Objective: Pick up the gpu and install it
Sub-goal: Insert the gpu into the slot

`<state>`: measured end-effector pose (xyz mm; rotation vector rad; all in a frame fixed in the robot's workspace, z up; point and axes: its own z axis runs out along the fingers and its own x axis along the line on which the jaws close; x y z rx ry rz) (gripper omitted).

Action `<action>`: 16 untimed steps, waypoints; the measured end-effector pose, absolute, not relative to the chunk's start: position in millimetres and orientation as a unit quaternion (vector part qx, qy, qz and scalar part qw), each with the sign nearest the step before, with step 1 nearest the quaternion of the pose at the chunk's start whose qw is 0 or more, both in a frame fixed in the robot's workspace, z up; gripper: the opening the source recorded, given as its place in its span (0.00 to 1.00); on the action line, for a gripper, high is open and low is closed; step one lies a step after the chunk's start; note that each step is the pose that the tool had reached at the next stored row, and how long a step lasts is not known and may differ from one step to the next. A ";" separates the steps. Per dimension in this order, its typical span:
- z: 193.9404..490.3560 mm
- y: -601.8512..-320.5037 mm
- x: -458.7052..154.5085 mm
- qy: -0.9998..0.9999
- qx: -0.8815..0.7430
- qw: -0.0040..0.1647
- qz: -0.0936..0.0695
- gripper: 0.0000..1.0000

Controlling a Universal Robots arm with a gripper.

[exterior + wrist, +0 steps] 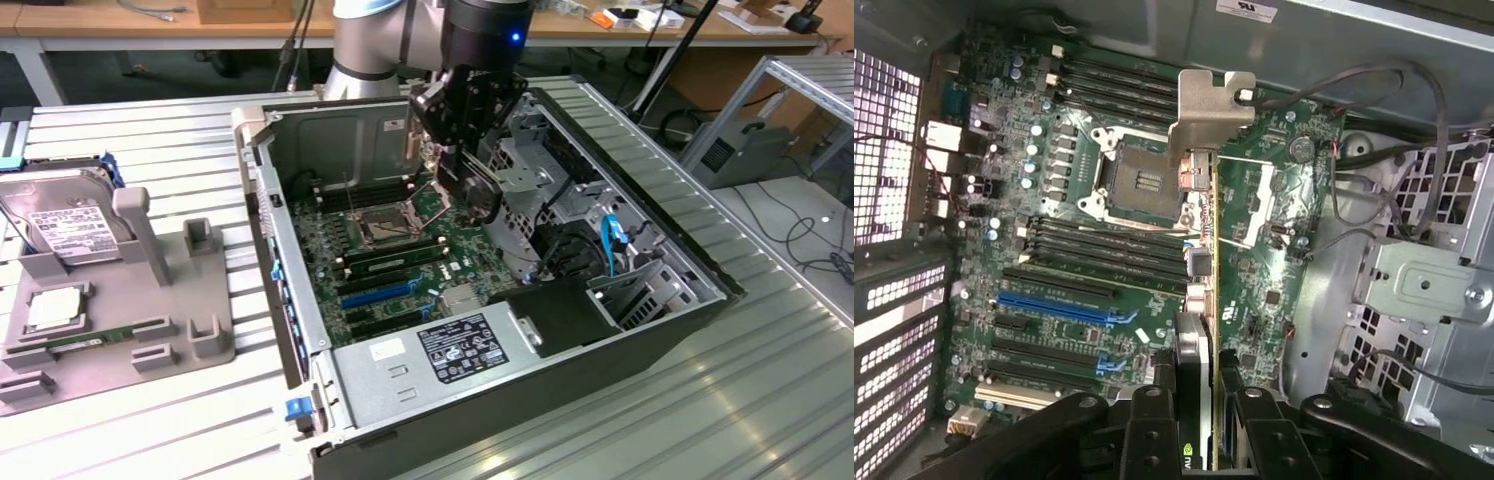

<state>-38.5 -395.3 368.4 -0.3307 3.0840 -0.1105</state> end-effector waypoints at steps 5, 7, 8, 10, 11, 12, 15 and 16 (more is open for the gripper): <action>368.4 -395.3 -38.5 0.991 -0.125 0.020 -0.035 0.27; 368.4 -395.3 -38.5 0.991 -0.131 0.020 -0.035 0.27; 368.4 -395.3 -38.5 0.990 -0.133 0.020 -0.035 0.27; 368.4 -395.3 -38.5 0.990 -0.139 0.020 -0.035 0.27; 368.4 -395.3 -38.5 0.989 -0.143 0.020 -0.035 0.27; 368.4 -395.3 -38.5 0.988 -0.146 0.020 -0.035 0.27; 368.4 -395.3 -38.6 0.987 -0.154 0.021 -0.035 0.27; 368.4 -395.3 -38.5 0.987 -0.157 0.021 -0.035 0.27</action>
